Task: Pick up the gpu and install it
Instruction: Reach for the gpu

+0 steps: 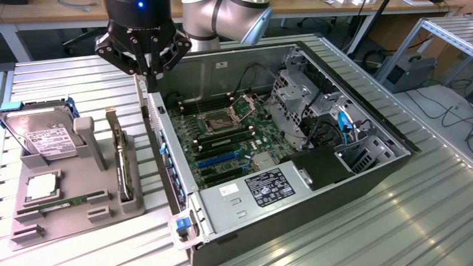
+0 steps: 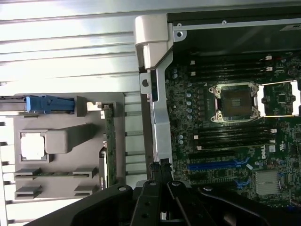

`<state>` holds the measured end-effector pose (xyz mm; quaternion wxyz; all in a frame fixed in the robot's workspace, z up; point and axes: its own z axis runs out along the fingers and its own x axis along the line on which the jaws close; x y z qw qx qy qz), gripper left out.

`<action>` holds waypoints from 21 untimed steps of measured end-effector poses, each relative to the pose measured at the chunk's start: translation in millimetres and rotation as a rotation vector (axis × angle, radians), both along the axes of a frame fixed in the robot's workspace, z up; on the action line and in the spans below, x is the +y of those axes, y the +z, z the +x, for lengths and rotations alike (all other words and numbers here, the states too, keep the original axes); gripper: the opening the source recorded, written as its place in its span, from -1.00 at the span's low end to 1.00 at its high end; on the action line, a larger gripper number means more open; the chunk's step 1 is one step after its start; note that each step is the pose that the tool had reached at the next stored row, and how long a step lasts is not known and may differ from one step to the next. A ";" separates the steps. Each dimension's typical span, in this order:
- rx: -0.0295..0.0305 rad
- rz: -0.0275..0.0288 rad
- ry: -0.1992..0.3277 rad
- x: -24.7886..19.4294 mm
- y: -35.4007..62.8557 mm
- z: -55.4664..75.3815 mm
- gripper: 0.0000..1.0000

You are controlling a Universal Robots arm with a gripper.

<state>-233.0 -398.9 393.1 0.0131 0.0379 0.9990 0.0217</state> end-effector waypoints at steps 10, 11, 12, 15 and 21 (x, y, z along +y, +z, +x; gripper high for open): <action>0.0000 0.0000 0.000 0.0 -0.1 -2.2 -0.79; 0.0000 0.0000 0.000 0.0 -0.1 -2.6 -0.79; 0.0000 0.0000 0.000 0.0 -0.1 -3.2 -0.79; 0.0000 0.0000 0.000 0.0 -0.2 -5.6 -0.79; 0.0000 0.0000 0.000 0.0 -0.3 -7.7 -0.79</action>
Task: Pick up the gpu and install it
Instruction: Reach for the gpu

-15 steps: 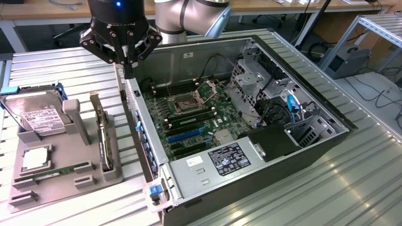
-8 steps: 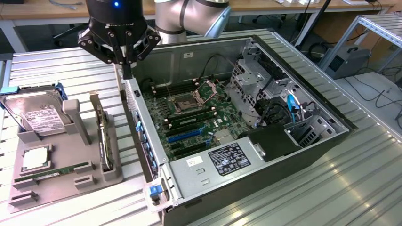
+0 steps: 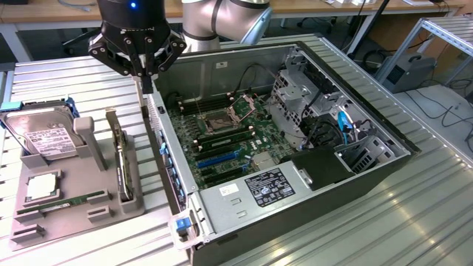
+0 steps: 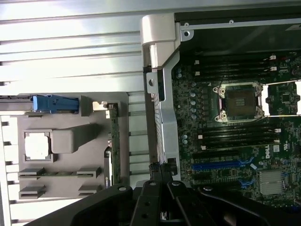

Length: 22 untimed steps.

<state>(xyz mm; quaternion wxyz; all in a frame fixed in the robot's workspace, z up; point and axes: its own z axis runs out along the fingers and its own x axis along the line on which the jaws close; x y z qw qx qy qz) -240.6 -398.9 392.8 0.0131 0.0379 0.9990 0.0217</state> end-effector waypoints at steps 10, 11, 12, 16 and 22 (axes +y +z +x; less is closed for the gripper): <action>0.0000 0.0000 0.000 0.0 -0.1 -2.1 -0.79; 0.0000 -0.0001 0.000 0.0 -0.1 -2.3 -0.79; 0.0001 -0.0001 0.000 0.0 -0.1 -2.4 -0.79; 0.0000 0.0000 0.000 0.0 -0.1 -3.2 -0.79; 0.0000 0.0000 0.000 0.0 -0.2 -4.9 -0.79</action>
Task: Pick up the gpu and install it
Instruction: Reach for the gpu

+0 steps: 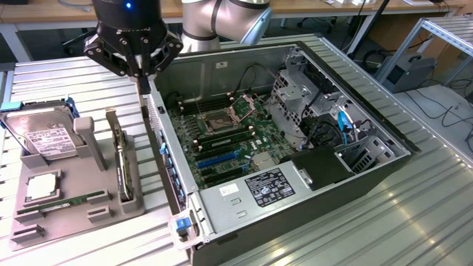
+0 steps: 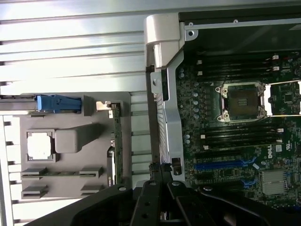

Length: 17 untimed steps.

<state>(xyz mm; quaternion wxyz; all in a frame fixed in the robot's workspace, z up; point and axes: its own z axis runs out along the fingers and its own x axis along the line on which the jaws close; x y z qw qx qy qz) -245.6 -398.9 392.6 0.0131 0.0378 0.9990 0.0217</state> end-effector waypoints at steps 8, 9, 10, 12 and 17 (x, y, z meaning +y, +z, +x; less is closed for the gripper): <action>0.0000 0.0000 0.000 0.0 -0.1 -2.0 -0.79; 0.0000 0.0000 0.000 0.0 -0.2 -2.1 -0.79; 0.0000 0.0000 0.000 0.0 -0.2 -2.4 -0.79; 0.0001 -0.0001 0.000 0.0 -0.2 -3.1 -0.79; -0.0001 0.0001 0.000 0.0 -0.3 -4.4 -0.79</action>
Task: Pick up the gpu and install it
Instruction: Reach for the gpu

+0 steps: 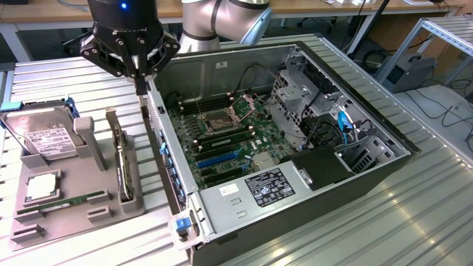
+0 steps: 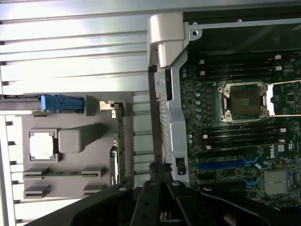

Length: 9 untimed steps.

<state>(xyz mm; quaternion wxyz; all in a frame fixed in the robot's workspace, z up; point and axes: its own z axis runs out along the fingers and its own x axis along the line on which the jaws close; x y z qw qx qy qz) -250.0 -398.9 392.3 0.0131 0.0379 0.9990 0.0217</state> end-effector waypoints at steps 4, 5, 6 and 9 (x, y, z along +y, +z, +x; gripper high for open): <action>0.0000 -0.0001 0.000 0.0 0.0 -1.3 -0.79; 0.0001 -0.0001 0.000 0.0 0.0 -1.5 -0.79; 0.0001 -0.0001 0.000 0.0 0.0 -1.8 -0.79; 0.0001 -0.0001 0.000 0.0 0.0 -2.4 -0.79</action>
